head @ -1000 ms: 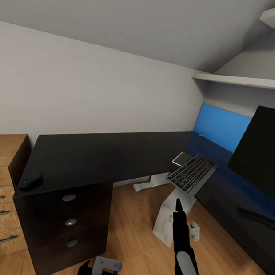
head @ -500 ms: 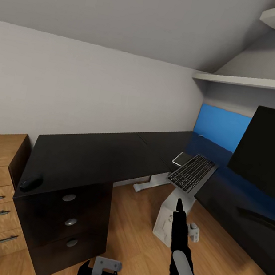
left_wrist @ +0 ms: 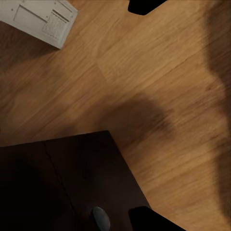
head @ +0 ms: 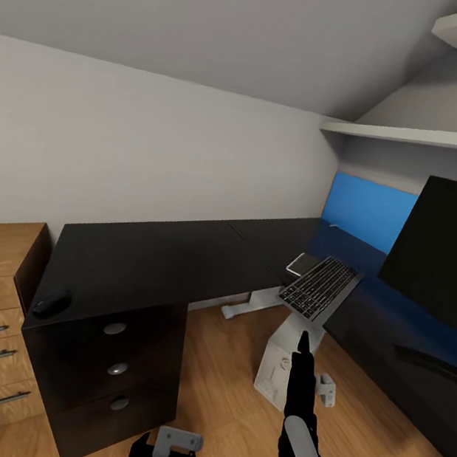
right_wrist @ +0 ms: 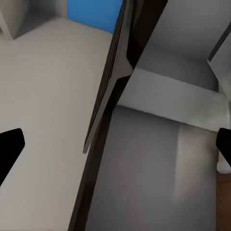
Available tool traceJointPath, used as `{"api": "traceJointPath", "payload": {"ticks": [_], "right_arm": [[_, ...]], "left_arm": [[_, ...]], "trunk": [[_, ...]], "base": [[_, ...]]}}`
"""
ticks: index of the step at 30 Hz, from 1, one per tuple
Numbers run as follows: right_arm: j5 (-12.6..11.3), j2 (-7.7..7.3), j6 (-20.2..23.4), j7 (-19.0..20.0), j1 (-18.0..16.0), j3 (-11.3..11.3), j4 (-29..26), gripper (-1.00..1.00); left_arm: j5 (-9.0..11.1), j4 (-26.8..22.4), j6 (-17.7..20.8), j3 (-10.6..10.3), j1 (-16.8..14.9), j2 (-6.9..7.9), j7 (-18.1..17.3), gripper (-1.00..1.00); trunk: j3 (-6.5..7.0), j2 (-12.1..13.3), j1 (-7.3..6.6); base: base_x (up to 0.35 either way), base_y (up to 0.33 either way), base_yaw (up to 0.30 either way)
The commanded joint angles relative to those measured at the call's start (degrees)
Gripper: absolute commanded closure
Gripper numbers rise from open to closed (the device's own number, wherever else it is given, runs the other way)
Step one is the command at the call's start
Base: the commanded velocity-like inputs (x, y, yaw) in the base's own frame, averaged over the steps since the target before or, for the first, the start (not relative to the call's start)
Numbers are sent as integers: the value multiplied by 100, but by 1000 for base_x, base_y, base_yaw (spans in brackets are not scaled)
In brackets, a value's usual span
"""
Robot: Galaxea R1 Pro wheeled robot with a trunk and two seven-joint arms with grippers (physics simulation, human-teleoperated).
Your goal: In the bedroom, organize the workspace by keeping the computer under the desk, ensuring the monitor is on the desk, placing the keyboard on the desk next to the monitor, placing the mouse on the desk next to the keyboard, moving the folder from the swivel chair onto the desk next to the mouse, stacking the notebook on top of the folder with the pen on top of the notebook, and positioning the swivel chair next to the desk.
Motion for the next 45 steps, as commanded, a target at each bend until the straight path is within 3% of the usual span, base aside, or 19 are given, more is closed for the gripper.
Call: {"api": "traceJointPath", "payload": {"ticks": [1,6,45], "right_arm": [[-63,-2,-29,35,-3,12,5,-100],[-62,-1,-37,35,-3,3,10,-100],[-52,-28,-37,27,-3,-32,12,-100]], "left_arm": [[49,-8,10,-9,-2,2,39,-100],[55,-13,8,-212,-2,17,68,-100],[58,-8,18,-238,-2,18,64,-100]], "trunk": [[-4,-2,0],[-4,-2,0],[-4,-2,0]], "base": [[21,0,0],[163,0,0],[86,0,0]]}}
